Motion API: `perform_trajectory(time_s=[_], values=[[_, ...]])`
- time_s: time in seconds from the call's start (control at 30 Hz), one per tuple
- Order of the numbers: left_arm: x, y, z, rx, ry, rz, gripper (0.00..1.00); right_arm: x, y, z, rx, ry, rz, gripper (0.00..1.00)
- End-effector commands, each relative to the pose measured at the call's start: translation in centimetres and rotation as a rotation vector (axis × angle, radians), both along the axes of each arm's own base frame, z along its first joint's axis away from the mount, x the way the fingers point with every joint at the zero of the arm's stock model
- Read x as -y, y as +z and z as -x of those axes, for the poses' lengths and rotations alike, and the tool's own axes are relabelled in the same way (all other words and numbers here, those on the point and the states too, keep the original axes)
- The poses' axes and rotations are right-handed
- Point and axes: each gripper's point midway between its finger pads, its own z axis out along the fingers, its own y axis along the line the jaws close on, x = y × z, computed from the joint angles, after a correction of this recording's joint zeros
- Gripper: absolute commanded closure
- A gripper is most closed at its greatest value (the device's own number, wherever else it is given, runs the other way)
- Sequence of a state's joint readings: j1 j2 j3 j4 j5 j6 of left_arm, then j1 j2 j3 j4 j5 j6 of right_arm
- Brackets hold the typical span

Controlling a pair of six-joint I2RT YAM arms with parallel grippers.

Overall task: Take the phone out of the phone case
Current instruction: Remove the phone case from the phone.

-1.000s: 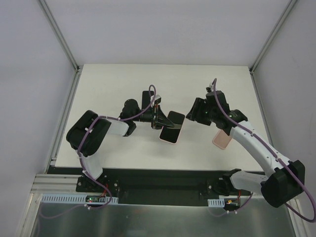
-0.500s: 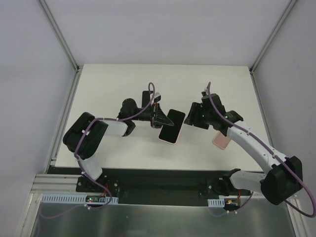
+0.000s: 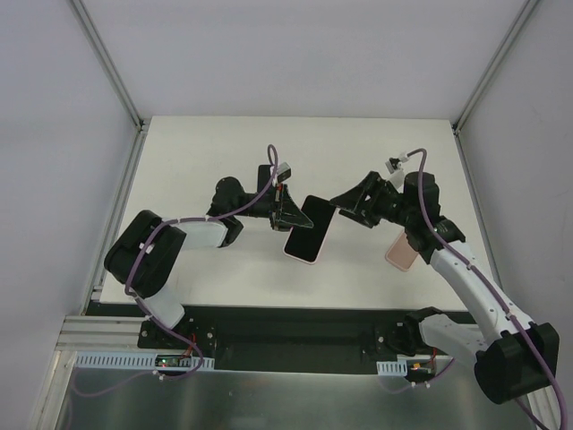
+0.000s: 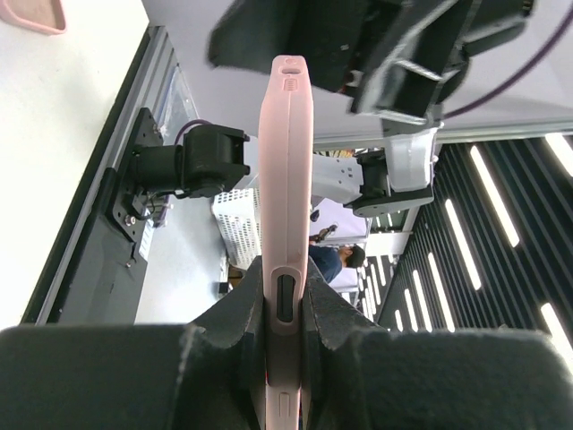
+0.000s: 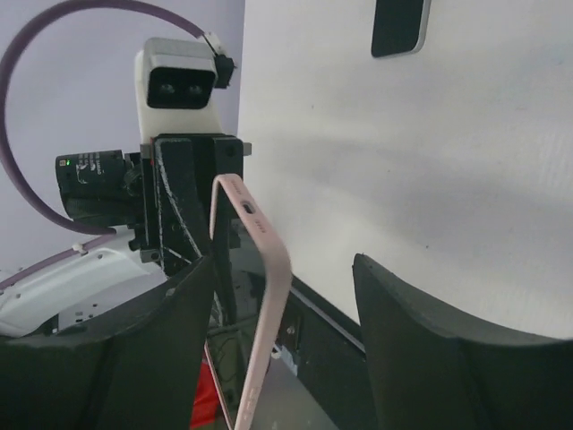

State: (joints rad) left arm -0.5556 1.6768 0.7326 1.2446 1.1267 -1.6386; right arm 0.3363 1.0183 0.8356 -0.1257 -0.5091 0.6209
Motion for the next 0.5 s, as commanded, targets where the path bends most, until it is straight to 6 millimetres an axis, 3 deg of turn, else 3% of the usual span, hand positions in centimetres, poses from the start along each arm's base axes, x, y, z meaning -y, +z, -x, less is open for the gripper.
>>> perform_trajectory(time_s=[0.0, 0.13, 0.47], values=[[-1.6, 8.6, 2.9, 0.490, -0.023, 0.289, 1.00, -2.0, 3.5, 1.1, 0.029, 0.107, -0.212, 0.37], [-1.8, 9.7, 3.2, 0.512, -0.030, 0.303, 1.00, -1.9, 3.6, 1.5, 0.030, 0.104, -0.230, 0.45], [-2.3, 10.6, 4.0, 0.543, -0.041, 0.304, 1.00, -2.3, 7.2, 2.1, 0.129, 0.140, -0.363, 0.76]])
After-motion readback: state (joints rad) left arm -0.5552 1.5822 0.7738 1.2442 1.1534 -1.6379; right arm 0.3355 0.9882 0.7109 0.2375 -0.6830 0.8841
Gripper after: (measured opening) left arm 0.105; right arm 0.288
